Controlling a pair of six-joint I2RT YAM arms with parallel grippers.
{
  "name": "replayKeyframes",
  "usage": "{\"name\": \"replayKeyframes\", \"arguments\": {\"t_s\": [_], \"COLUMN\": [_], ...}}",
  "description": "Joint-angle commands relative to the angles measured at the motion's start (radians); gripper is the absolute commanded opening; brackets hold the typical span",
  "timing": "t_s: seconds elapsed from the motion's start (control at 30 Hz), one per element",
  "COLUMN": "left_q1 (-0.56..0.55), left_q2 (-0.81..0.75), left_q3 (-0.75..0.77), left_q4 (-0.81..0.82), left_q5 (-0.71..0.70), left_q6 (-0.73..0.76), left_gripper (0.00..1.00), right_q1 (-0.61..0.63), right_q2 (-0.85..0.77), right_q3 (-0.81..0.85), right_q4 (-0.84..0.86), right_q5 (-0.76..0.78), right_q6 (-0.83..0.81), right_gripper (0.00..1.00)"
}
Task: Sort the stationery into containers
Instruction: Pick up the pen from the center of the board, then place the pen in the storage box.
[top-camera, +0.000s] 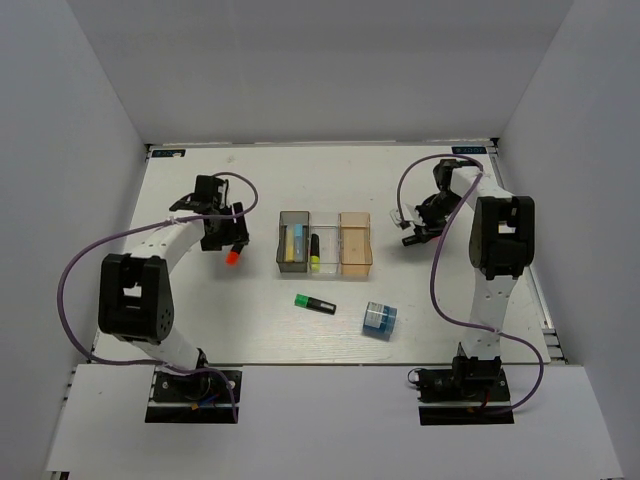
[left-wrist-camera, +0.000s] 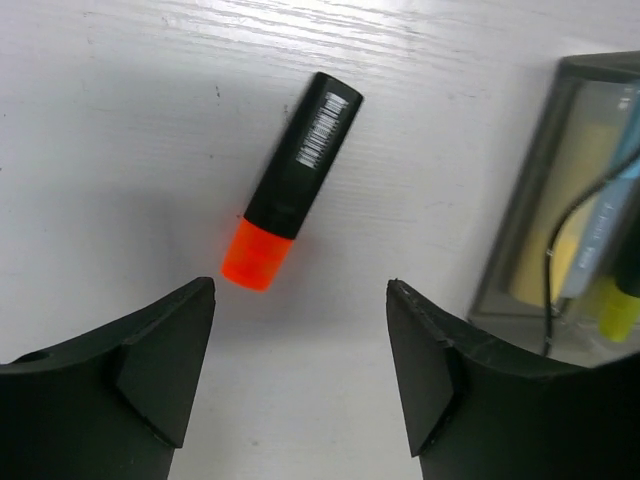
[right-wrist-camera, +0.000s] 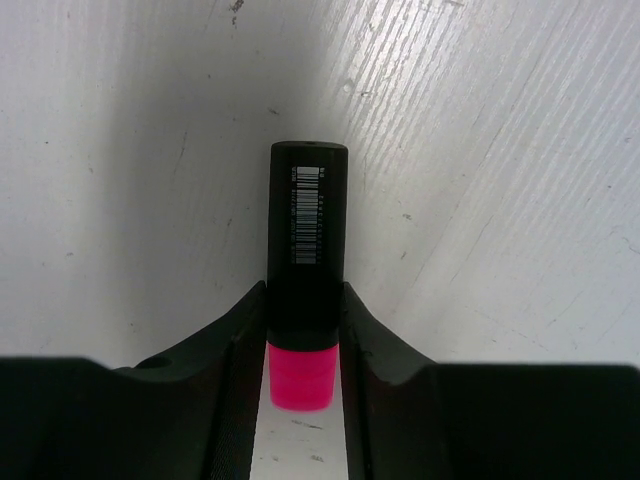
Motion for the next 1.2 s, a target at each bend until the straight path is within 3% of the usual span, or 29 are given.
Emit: {"name": "replayKeyframes", "arguments": {"t_s": [0.0,0.13,0.2,0.43,0.67,0.8,0.87,0.97,1.17], "left_q1": [0.012,0.012,0.010,0.009,0.004,0.006,0.006,0.003,0.004], "left_q2": [0.040,0.095,0.112,0.189,0.211,0.211,0.195,0.172,0.113], "left_q3": [0.022,0.043,0.048,0.096,0.070,0.053,0.040,0.030,0.031], "left_q4": [0.051,0.055,0.074,0.048,0.046,0.052,0.049,0.045,0.025], "left_q5": [0.028,0.031,0.033,0.007,-0.041,-0.053,-0.059,-0.048,0.000], "left_q6": [0.060,0.101,0.114,0.143,0.163,0.158,0.158,0.157,0.161], "left_gripper": [0.81,0.92,0.97,0.97,0.96,0.95,0.95,0.95,0.95], "right_q1": [-0.001,-0.006,-0.004,0.009,0.054,0.144,0.217,0.305,0.440], "right_q2": [0.048,-0.013,-0.027,-0.144,-0.292,-0.341,-0.368,-0.383,-0.276], "right_q3": [-0.042,-0.031,-0.013,-0.010,0.136,0.100,0.028,-0.052,0.059], "right_q4": [-0.058,-0.098,-0.130,-0.206,-0.264,-0.244,-0.200,0.007,0.063], "right_q5": [0.096,0.029,0.004,-0.120,-0.301,-0.390,-0.402,-0.343,-0.226], "right_q6": [0.007,0.071,0.081,0.095,0.118,-0.003,-0.121,-0.140,-0.223], "right_gripper": [0.09,0.06,0.00,0.00,0.00,0.00,0.00,0.00,0.00]}}
